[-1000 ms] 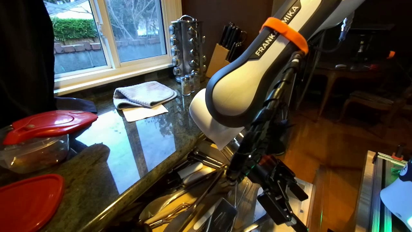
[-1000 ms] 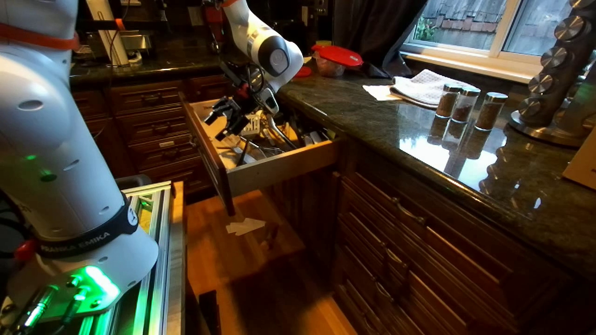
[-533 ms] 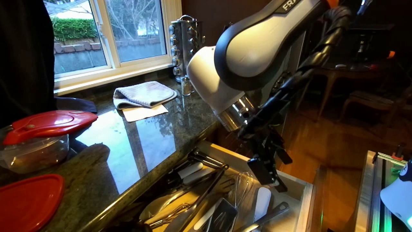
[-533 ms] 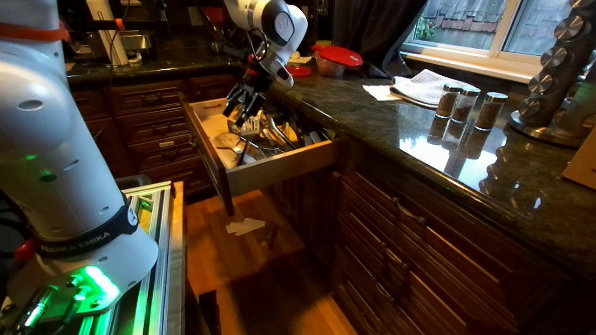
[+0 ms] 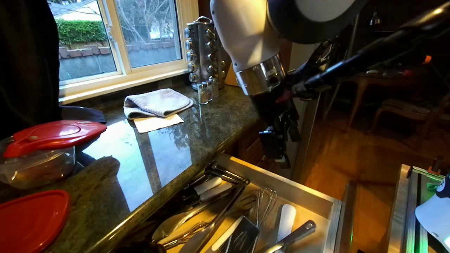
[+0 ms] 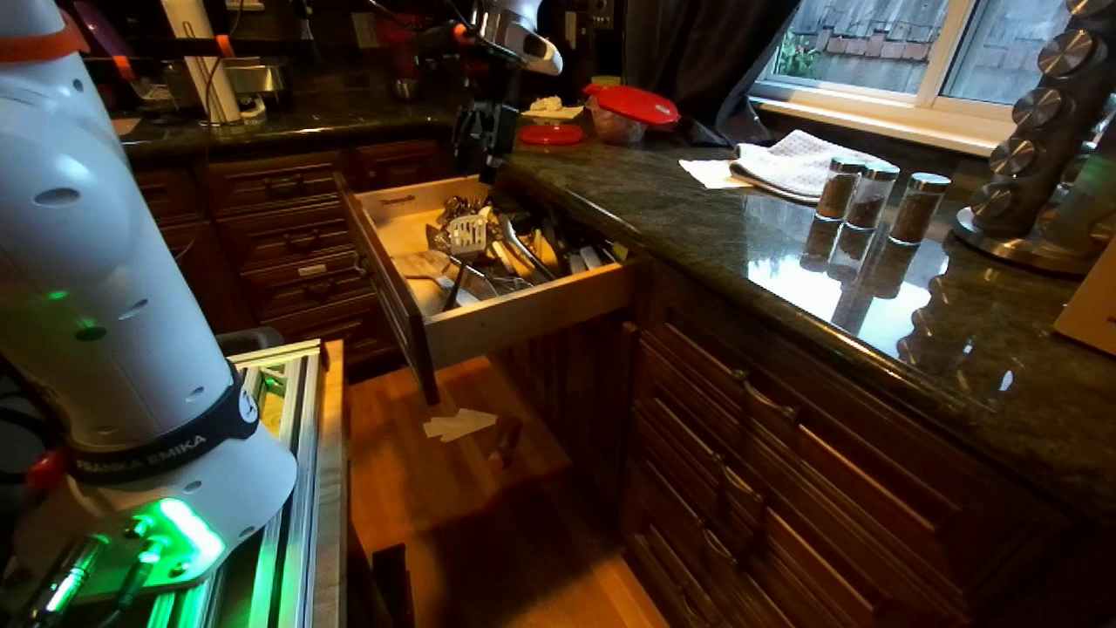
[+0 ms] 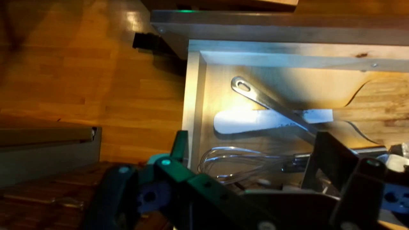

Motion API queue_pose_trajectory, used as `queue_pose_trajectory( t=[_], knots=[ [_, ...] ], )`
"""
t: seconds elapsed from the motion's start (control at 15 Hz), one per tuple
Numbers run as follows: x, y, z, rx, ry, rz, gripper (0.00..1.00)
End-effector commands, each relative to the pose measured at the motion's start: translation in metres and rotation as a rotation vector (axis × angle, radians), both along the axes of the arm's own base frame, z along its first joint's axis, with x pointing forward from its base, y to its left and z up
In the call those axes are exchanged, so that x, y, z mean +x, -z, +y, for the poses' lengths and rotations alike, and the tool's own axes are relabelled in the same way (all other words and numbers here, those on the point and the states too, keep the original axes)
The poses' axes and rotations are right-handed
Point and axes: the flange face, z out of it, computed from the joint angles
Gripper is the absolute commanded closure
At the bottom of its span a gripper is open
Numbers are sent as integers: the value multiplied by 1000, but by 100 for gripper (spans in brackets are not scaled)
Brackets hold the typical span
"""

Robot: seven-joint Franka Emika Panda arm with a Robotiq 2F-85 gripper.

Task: Open the cupboard

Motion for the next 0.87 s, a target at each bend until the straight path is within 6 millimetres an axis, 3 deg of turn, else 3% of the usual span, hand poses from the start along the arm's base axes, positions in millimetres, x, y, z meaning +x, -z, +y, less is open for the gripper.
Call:
queue_pose_trajectory(
  t=[0.0,0.2,0.27,0.8],
  knots=[
    [-19,-27,-2,-3,-49,-190,0],
    [-24,-45,-3,55,-105,-333,0],
    [-10,-39,6,43,-78,-245,0],
    [-19,-48,0,59,-91,-306,0]
  ],
)
